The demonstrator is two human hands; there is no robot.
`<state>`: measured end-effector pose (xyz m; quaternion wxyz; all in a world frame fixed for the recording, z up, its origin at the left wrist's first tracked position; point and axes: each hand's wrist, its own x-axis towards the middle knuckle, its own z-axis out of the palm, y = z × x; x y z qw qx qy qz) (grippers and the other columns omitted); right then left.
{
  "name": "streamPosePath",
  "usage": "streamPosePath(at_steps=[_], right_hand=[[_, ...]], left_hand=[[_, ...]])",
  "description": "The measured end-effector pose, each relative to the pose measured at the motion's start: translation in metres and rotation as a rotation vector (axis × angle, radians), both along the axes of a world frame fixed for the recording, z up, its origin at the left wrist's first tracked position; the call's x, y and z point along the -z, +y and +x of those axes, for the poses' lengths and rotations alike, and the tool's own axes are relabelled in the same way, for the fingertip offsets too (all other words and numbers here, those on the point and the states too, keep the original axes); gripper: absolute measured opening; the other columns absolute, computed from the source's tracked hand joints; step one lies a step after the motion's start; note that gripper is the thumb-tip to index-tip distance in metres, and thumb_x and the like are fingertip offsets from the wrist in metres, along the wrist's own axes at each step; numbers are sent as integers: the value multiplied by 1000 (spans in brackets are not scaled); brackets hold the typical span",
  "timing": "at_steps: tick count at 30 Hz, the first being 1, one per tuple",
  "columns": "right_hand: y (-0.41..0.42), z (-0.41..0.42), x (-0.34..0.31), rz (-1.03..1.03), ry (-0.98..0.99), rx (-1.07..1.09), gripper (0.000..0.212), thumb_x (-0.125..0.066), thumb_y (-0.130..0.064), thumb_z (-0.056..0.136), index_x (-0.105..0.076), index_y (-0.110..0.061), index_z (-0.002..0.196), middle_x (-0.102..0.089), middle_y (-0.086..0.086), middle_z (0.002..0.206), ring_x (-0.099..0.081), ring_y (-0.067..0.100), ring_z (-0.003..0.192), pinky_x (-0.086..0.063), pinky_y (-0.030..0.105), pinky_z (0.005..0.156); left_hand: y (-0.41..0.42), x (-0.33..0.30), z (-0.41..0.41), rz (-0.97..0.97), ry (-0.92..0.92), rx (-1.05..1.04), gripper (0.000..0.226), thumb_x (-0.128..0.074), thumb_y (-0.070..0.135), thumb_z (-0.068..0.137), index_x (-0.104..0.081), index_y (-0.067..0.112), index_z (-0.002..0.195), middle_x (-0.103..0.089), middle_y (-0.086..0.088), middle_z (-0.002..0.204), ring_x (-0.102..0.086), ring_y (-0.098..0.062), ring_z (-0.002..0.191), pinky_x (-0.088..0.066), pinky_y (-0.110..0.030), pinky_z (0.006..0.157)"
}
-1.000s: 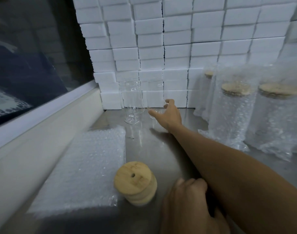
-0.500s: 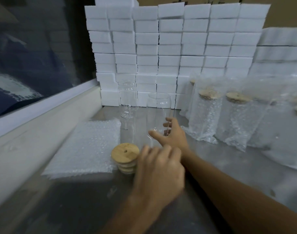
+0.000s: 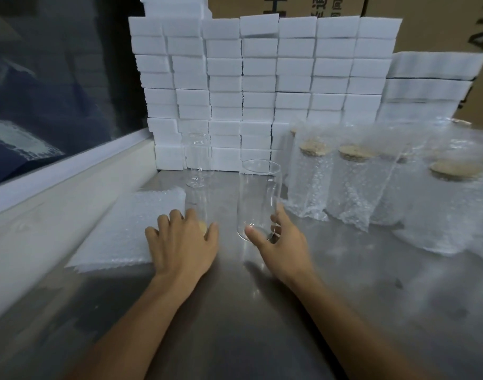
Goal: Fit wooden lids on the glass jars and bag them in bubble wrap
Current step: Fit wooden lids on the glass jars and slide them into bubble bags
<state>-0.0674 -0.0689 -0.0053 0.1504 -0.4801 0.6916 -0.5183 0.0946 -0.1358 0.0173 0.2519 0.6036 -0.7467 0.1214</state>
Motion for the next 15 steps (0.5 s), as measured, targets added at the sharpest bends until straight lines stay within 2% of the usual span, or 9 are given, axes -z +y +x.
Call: streamPosePath(at_steps=[1, 3, 4, 5, 7, 8, 10, 13, 15], right_hand=[[2, 1, -1, -1, 19, 0, 73, -73, -45, 88, -40, -22, 149, -61, -12, 131, -53, 18, 130, -44, 28, 99], [5, 3, -1, -30, 35, 42, 66, -71, -42, 89, -44, -25, 148, -58, -8, 135, -52, 14, 129, -44, 35, 106], [7, 4, -2, -88, 22, 95, 60, -71, -41, 88, -50, -27, 142, -57, -8, 133, -54, 9, 122, -46, 35, 104], [10, 6, -4, -178, 7, 152, 48, -71, -43, 87, -56, -27, 131, -59, -10, 123, -56, 5, 111, -49, 33, 97], [15, 10, -8, -344, -5, 184, 30, -65, -51, 85, -62, -27, 104, -63, -12, 98, -59, 5, 90, -48, 26, 79], [17, 11, -9, -382, 9, 144, 28, -62, -54, 84, -63, -27, 95, -64, -11, 87, -60, 8, 84, -44, 22, 73], [18, 16, -10, -397, 86, 26, 28, -59, -52, 85, -65, -26, 90, -63, -9, 78, -61, 12, 77, -39, 15, 68], [15, 24, -10, -423, 230, -101, 30, -54, -41, 86, -62, -13, 81, -56, -3, 75, -54, 12, 69, -39, 19, 64], [14, 27, -9, -467, 209, -92, 29, -50, -39, 88, -52, -13, 75, -48, -2, 80, -48, 8, 70, -38, 18, 64]], left_hand=[[0, 0, 0, -27, 16, 10, 45, -49, 53, 89, -64, 13, 102, -60, -8, 96, -51, -30, 92, -32, -40, 75], [2, -3, 0, -100, 63, 51, 39, -61, 45, 86, -67, 9, 99, -59, -11, 91, -51, -32, 87, -33, -41, 73], [1, -3, 0, -169, 102, 97, 37, -66, 41, 84, -67, 7, 99, -59, -13, 91, -51, -34, 85, -35, -43, 72], [1, -4, -1, -247, 146, 161, 36, -69, 38, 82, -68, 6, 99, -59, -14, 91, -52, -34, 84, -38, -43, 70], [5, -5, -5, -426, 205, 324, 37, -69, 34, 81, -67, 5, 102, -60, -13, 92, -53, -34, 82, -42, -43, 67], [8, -6, -9, -498, 216, 402, 38, -67, 34, 81, -66, 4, 104, -60, -12, 92, -54, -32, 82, -43, -42, 65], [19, -6, -19, -575, 237, 518, 38, -63, 34, 83, -64, 4, 107, -60, -11, 94, -52, -30, 81, -43, -42, 65], [32, -2, -33, -575, 273, 662, 40, -60, 27, 82, -59, 3, 115, -58, -13, 101, -50, -29, 84, -46, -44, 68], [36, 0, -36, -523, 309, 714, 48, -59, 26, 80, -50, 6, 122, -52, -16, 113, -50, -30, 93, -49, -46, 75]])
